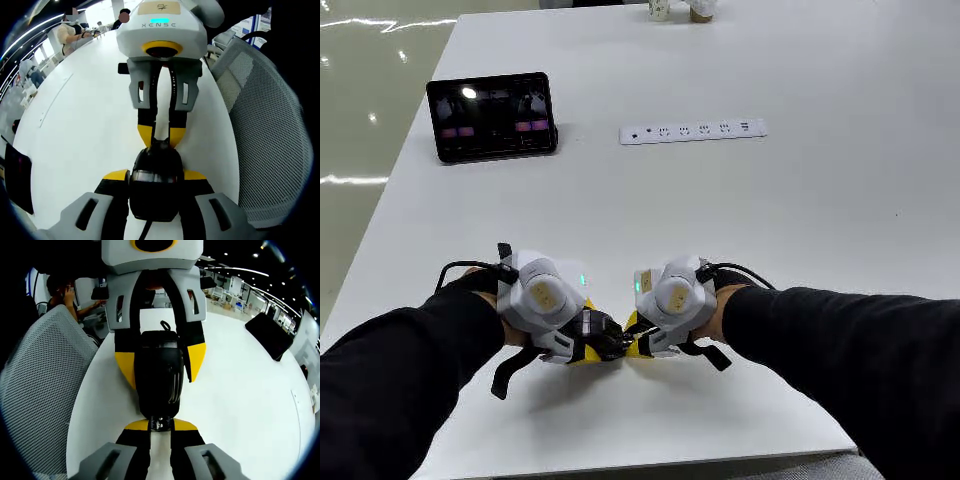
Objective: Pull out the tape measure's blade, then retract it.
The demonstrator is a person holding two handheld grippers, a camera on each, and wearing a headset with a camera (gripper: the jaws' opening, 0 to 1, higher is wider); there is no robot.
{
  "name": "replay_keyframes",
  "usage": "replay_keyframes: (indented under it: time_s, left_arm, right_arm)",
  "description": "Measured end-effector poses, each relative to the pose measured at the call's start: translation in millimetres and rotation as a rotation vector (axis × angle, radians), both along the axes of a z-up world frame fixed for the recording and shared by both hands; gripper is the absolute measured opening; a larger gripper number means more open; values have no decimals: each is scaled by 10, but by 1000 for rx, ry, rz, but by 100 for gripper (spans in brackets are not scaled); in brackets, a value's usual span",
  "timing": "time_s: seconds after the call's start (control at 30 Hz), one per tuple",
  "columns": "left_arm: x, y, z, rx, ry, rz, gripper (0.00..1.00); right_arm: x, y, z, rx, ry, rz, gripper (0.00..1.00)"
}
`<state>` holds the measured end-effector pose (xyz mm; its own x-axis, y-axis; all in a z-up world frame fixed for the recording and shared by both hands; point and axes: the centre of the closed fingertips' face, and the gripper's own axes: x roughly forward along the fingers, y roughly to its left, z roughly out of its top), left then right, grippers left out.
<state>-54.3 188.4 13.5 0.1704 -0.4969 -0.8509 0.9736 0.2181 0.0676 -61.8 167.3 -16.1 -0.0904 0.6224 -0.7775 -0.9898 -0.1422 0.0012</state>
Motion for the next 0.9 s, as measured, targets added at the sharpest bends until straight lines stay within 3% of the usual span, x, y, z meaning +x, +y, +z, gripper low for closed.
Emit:
replay_keyframes:
  time_s: [0.2,0.9]
  left_arm:
    - [2,3,3,-3,-4,5,33]
    - [4,12,-1,-4,-5,4,33]
  right_arm:
    - [1,-11,7,15,23,-17,11]
    - [4,-84,14,14,36,-31,11]
